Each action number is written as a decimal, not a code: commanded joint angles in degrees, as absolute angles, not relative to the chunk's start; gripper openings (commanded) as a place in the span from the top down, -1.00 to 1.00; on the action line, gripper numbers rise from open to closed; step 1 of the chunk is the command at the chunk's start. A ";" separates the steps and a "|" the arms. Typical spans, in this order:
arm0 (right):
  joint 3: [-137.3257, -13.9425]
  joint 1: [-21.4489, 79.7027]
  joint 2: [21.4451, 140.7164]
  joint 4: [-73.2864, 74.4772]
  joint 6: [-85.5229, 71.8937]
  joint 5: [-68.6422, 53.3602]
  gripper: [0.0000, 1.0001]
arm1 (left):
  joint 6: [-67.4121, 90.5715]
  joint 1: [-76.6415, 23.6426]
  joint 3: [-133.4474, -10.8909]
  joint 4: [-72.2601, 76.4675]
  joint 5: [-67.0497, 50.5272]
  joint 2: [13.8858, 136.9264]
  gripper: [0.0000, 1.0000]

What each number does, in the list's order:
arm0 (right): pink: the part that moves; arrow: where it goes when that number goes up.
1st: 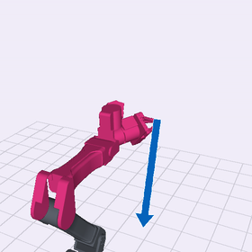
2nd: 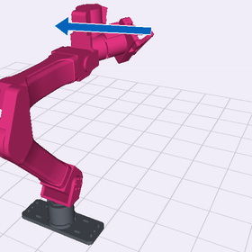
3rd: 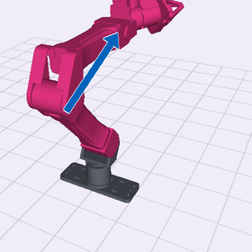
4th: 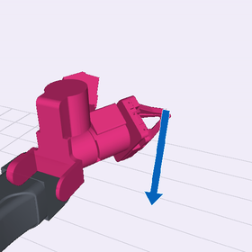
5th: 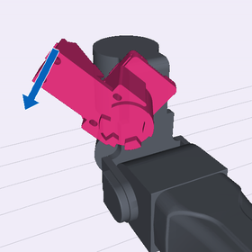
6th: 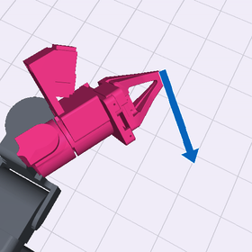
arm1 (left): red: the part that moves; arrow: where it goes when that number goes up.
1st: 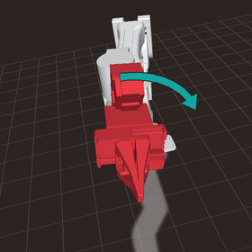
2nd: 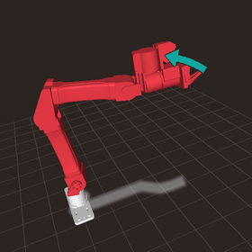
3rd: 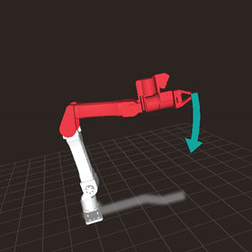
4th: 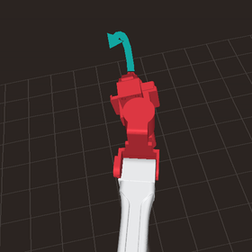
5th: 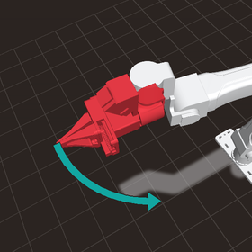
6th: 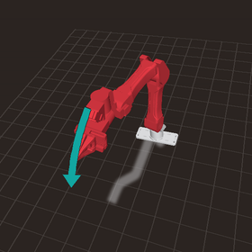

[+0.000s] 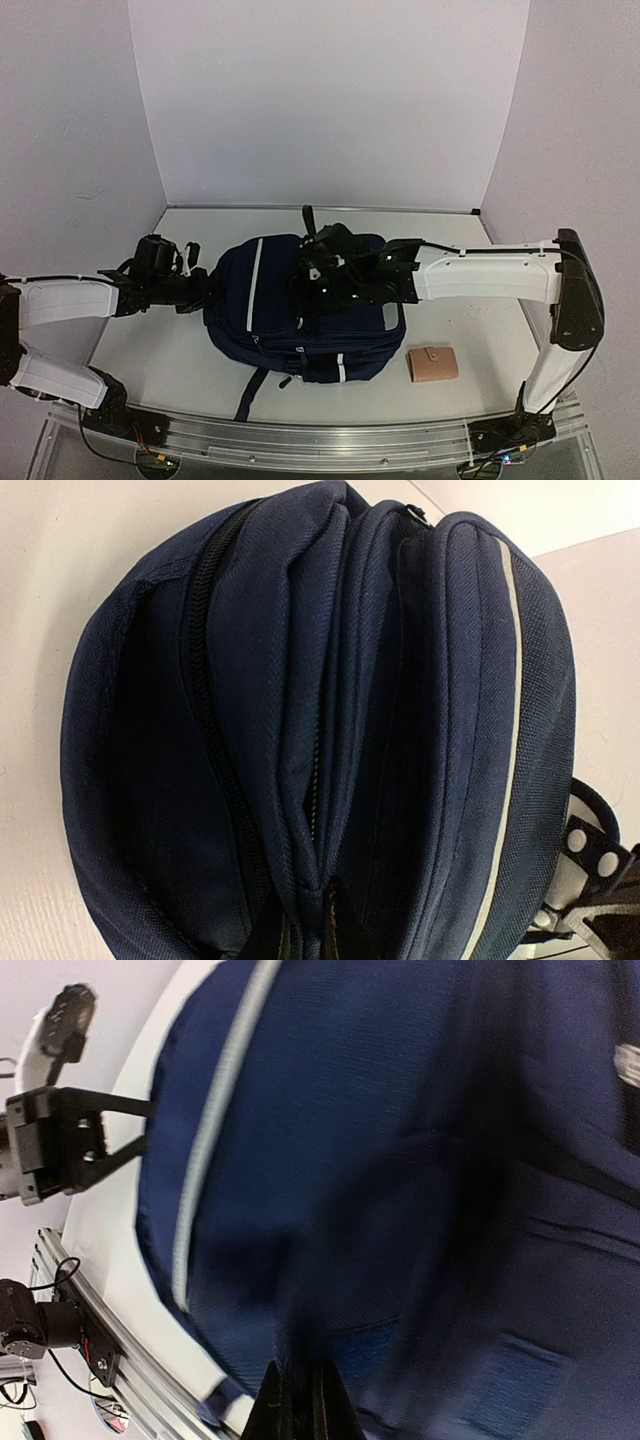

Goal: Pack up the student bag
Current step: Adjust the student bag at the center of the board.

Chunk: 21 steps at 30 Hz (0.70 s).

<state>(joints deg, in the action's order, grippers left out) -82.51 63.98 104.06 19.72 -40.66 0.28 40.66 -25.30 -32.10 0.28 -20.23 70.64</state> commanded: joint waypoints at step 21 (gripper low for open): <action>-67.88 57.20 80.95 29.24 -41.51 17.76 -0.97 | 34.61 -26.83 -40.78 -19.10 -8.80 58.92 -0.75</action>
<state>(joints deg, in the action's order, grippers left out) -76.77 63.44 89.75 24.98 -37.74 14.26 37.47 -28.12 -36.26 -13.05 -11.70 59.28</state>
